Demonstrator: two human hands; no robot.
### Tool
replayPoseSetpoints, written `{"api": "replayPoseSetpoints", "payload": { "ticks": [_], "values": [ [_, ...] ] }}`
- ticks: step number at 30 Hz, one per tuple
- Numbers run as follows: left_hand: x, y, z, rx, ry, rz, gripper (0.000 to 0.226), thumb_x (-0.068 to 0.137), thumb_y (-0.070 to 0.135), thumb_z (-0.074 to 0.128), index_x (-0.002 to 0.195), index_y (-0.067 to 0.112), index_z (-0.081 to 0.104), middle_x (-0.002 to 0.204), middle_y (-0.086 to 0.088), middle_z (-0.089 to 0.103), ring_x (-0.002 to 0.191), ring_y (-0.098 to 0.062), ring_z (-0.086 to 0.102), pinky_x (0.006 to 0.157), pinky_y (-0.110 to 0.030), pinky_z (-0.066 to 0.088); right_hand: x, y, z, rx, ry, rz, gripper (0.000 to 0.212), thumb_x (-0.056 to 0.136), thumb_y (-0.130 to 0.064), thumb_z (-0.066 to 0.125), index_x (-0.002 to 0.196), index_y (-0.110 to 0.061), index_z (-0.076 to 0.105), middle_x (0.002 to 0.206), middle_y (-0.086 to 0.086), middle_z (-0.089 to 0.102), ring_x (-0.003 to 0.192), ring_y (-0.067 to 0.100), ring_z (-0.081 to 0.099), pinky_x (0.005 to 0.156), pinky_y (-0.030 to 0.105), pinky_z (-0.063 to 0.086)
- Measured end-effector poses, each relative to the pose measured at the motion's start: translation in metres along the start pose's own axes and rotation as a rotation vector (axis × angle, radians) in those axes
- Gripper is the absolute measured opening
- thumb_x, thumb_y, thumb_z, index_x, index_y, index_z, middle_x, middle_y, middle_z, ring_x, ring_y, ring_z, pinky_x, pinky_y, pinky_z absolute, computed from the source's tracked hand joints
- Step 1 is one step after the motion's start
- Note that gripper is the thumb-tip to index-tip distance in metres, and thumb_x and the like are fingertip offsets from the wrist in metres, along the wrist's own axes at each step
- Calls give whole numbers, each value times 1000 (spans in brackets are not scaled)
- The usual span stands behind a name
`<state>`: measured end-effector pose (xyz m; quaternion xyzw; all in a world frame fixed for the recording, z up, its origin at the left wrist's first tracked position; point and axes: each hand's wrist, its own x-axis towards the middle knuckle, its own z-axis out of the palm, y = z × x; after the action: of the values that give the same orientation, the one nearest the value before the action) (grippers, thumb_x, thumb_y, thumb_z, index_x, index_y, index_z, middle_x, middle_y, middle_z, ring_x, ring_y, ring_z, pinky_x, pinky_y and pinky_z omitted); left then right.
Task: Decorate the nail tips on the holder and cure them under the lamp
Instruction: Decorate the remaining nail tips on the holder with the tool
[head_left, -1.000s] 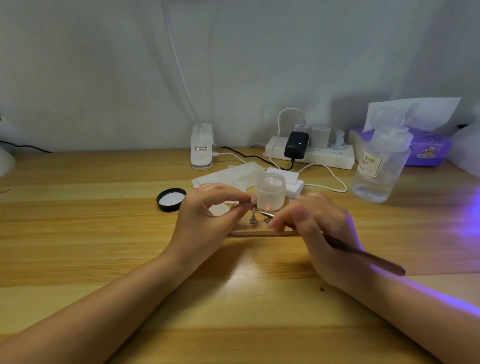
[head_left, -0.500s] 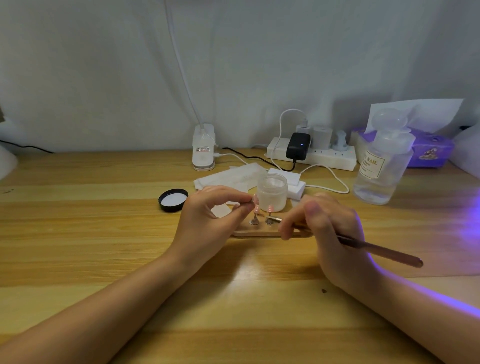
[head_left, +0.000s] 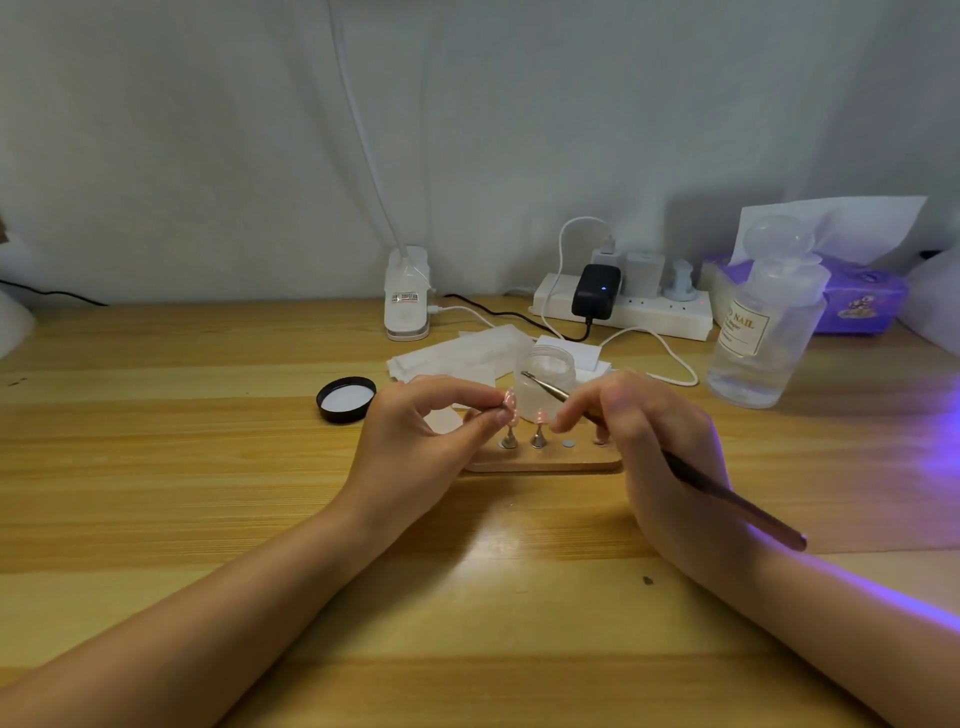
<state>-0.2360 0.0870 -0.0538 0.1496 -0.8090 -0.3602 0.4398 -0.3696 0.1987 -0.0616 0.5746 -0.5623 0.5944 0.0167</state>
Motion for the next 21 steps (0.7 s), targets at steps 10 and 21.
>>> {"api": "replayPoseSetpoints", "payload": {
  "ticks": [10, 21],
  "values": [
    [0, -2, 0, 0, -6, -5, 13, 67, 30, 68, 79, 35, 68, 75, 21, 68, 79, -2, 62, 73, -9, 44, -3, 1, -1, 47, -45, -91, 39, 91, -28, 33, 69, -20, 64, 70, -18, 60, 71, 0, 55, 69, 27, 39],
    [0, -2, 0, 22, 14, -6, 16, 70, 22, 71, 81, 34, 67, 79, 19, 67, 81, -3, 62, 73, -10, 45, -3, 0, 2, 24, -92, -139, 41, 96, -44, 31, 76, -23, 60, 71, -19, 58, 71, -4, 52, 72, 26, 37]
  ]
}}
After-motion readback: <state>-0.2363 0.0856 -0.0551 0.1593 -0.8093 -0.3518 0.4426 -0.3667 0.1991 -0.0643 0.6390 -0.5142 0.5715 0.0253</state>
